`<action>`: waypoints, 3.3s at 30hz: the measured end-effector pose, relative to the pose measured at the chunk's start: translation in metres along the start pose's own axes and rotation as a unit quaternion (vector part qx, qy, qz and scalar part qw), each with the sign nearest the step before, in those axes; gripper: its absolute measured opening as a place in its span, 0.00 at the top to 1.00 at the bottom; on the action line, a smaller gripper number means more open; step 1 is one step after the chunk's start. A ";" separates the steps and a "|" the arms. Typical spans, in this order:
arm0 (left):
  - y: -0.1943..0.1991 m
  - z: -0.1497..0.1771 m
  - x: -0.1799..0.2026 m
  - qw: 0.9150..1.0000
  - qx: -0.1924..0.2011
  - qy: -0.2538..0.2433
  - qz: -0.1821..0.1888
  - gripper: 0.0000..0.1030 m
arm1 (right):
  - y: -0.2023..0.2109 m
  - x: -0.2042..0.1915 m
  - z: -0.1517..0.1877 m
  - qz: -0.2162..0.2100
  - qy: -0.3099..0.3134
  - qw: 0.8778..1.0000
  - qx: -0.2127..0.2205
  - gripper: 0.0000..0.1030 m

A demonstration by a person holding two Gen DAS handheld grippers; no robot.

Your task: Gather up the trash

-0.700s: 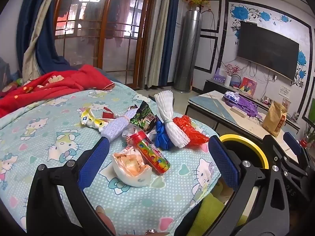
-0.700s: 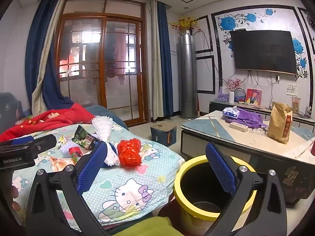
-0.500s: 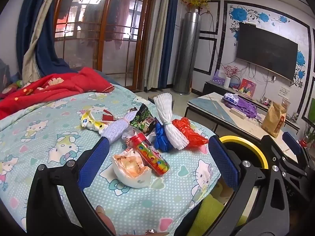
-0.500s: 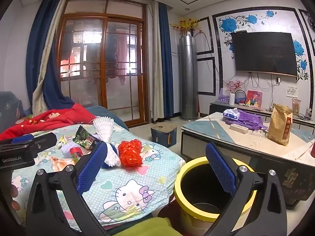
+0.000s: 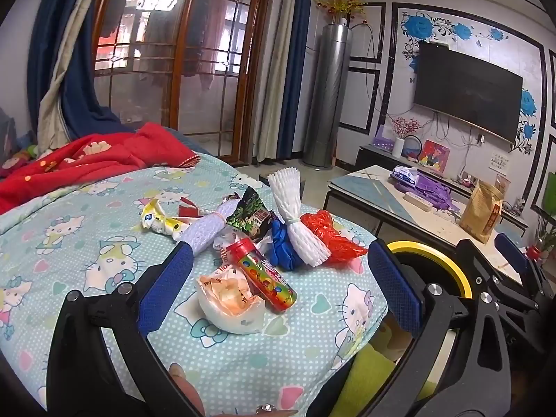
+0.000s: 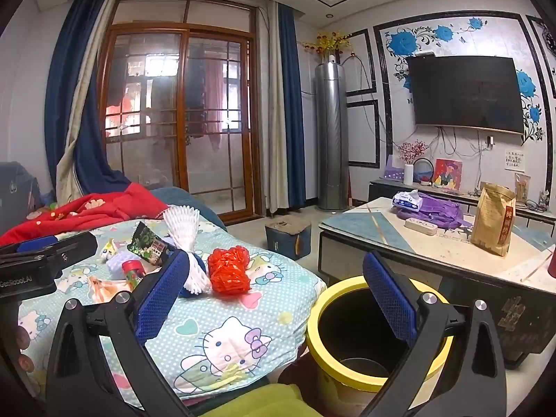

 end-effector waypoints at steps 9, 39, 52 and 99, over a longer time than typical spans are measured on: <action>0.000 0.001 -0.001 1.000 0.002 0.000 0.000 0.10 | -0.003 0.004 0.004 0.004 -0.003 1.000 -0.002 0.06; 0.001 0.000 0.002 1.000 0.003 -0.002 0.003 0.10 | -0.005 0.009 0.008 0.007 -0.006 1.000 -0.005 0.06; 0.000 0.003 0.001 1.000 -0.003 0.010 0.006 0.10 | -0.009 0.006 0.011 -0.008 -0.005 1.000 -0.014 0.06; -0.128 0.022 -0.116 0.981 -0.157 0.085 0.080 0.15 | -0.118 -0.145 0.101 -0.221 0.104 0.929 -0.277 0.33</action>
Point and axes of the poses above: each gripper's, at about its wrist camera, not at the fingertips, and y roughly against the way its jaws point, x to its right, z to its underside, the point moved 9 cm from there along -y, roughly the way its jaws point, and after that the axes turned 8 degrees about -y, right-handed, at the moved point
